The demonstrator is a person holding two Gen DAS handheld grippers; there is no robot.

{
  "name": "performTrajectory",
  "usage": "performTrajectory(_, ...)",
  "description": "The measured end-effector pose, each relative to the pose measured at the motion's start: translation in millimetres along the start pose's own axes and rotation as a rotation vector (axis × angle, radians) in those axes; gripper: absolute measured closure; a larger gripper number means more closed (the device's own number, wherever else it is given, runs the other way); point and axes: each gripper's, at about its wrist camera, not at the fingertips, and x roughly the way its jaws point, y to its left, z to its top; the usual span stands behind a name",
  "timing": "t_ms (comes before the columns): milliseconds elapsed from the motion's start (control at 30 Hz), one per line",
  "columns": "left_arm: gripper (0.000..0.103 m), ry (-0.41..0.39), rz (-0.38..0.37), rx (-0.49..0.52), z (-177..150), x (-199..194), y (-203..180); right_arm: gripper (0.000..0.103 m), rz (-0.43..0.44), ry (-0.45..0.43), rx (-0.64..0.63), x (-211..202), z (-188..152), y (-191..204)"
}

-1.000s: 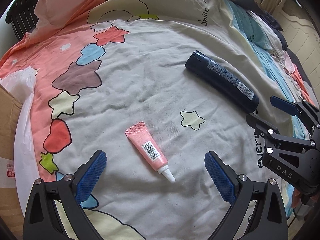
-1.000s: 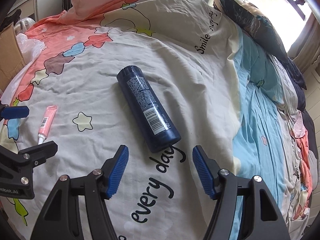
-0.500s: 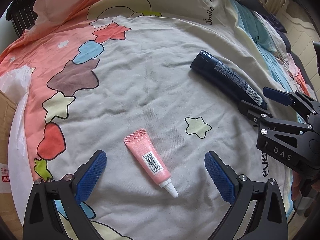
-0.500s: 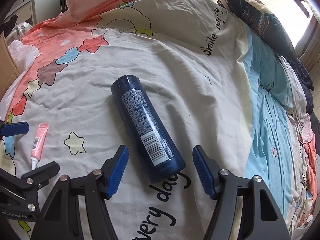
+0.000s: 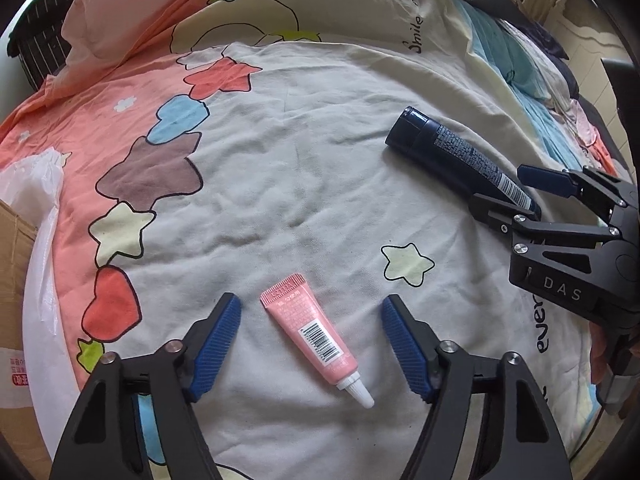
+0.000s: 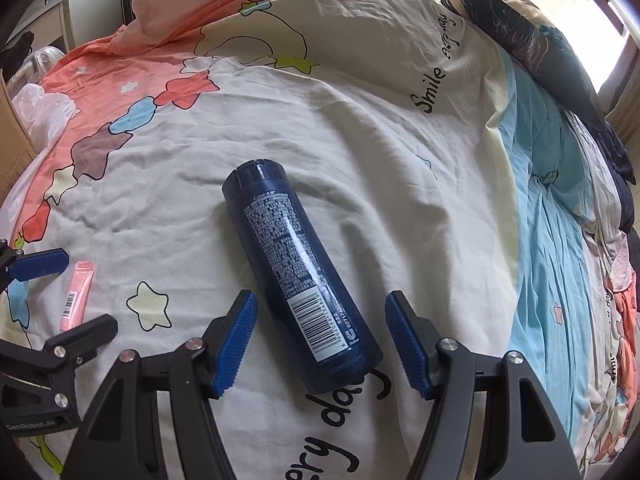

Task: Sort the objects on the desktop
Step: 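Close the left tool on the pink tube while the right tool straddles the blue spray can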

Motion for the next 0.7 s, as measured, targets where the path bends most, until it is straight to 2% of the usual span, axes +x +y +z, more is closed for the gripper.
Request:
performTrajectory(33,0.046,-0.001,-0.001,0.006,0,-1,1,0.040,-0.001,0.000,-0.003,0,0,1)
performTrajectory(100,0.069,-0.003,-0.004,0.018,0,-2,2,0.040,-0.002,0.005,-0.005,2,1,3)
performTrajectory(167,0.078,-0.001,-0.028,0.013,1,-3,6,0.040,-0.007,0.013,-0.012,4,1,6)
performTrajectory(300,0.080,0.010,-0.082,-0.007,2,-3,14,0.040,-0.005,0.021,-0.005,7,4,6)
performTrajectory(567,0.081,0.012,-0.092,-0.009,-1,-7,15,0.040,0.002,0.039,0.010,11,9,7)
performTrajectory(700,0.081,0.014,-0.079,0.024,-4,-8,12,0.042,0.049,0.055,0.046,12,7,4)
